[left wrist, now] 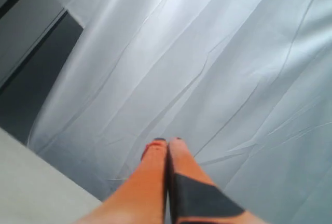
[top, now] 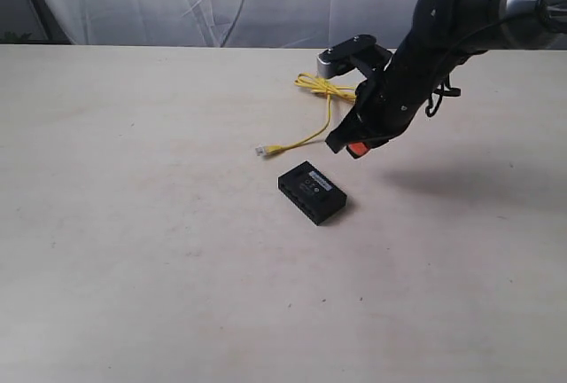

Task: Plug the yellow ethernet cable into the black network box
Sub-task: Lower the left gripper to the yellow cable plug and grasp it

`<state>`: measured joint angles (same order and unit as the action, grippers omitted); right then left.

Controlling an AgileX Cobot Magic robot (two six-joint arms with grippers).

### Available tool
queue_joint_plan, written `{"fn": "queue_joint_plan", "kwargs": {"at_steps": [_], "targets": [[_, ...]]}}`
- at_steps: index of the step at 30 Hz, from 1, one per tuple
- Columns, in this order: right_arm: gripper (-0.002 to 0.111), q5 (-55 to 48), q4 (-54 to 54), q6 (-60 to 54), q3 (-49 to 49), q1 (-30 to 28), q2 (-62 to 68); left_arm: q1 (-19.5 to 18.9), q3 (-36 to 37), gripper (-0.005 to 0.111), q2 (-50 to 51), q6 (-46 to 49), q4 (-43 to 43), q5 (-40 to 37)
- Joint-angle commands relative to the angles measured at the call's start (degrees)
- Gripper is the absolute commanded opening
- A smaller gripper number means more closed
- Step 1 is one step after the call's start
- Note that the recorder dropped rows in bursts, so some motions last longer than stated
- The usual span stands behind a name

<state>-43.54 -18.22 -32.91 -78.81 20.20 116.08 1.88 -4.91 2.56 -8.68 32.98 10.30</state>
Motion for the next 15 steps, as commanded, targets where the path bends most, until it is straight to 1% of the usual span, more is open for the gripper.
{"fn": "queue_joint_plan", "kwargs": {"at_steps": [1, 2, 3, 4, 5, 6, 8, 9, 10, 11, 13, 14, 15], "targets": [[-0.001, -0.8, 2.0, 1.5, -0.3, -0.2, -0.9, -0.1, -8.9, 0.000, 13.8, -0.2, -10.9, -4.6], [-0.001, -0.6, 1.8, 1.5, -0.3, -0.2, -0.9, -0.1, -11.0, 0.000, 17.6, -0.2, -13.4, -6.8], [-0.001, 0.3, 0.6, 1.5, -0.3, -0.2, -0.9, -0.1, -17.3, 0.000, 27.5, -0.2, -19.8, -13.3], [-0.001, 0.5, 0.0, 1.5, -0.3, -0.2, -0.8, -0.1, -20.0, 0.000, 31.5, 0.0, -22.5, -16.4], [-0.001, 0.7, -0.9, 1.5, -0.3, -0.2, -0.7, -0.1, -27.3, 0.000, 41.4, 2.5, -26.4, -24.6], [-0.001, 0.7, -1.2, 1.5, -0.3, -0.2, -0.4, -0.1, -30.9, 0.000, 46.2, 5.7, -26.4, -28.9], [-0.001, 0.7, -2.3, 1.5, -0.3, -0.2, -0.2, -0.1, -38.1, 0.000, 55.3, 14.3, -22.8, -36.6], [-0.001, 0.5, -2.9, 1.5, -0.3, -0.2, 0.1, -0.1, -40.7, 0.000, 58.7, 18.4, -19.9, -39.4], [-0.001, 0.0, -3.2, 1.2, -0.3, -0.2, 0.6, -0.1, -46.6, 0.000, 66.6, 30.7, -9.0, -45.7], [-0.001, -0.4, -2.9, 0.1, -0.3, -0.2, 1.1, -0.1, -49.9, 0.000, 71.6, 40.0, 0.1, -49.9], [-0.001, -2.4, -5.9, -2.4, -0.3, -2.9, 2.3, 0.6, -54.2, 0.000, 80.7, 57.0, 18.6, -55.6], [-0.001, -3.9, -10.4, -6.1, -0.3, -5.2, 2.7, 1.6, -56.3, 0.000, 85.2, 62.8, 24.4, -56.4], [-0.001, -6.2, -17.6, -9.1, -0.3, -8.4, 2.8, 4.0, -59.8, 0.000, 90.3, 65.0, 24.8, -55.8]]}}
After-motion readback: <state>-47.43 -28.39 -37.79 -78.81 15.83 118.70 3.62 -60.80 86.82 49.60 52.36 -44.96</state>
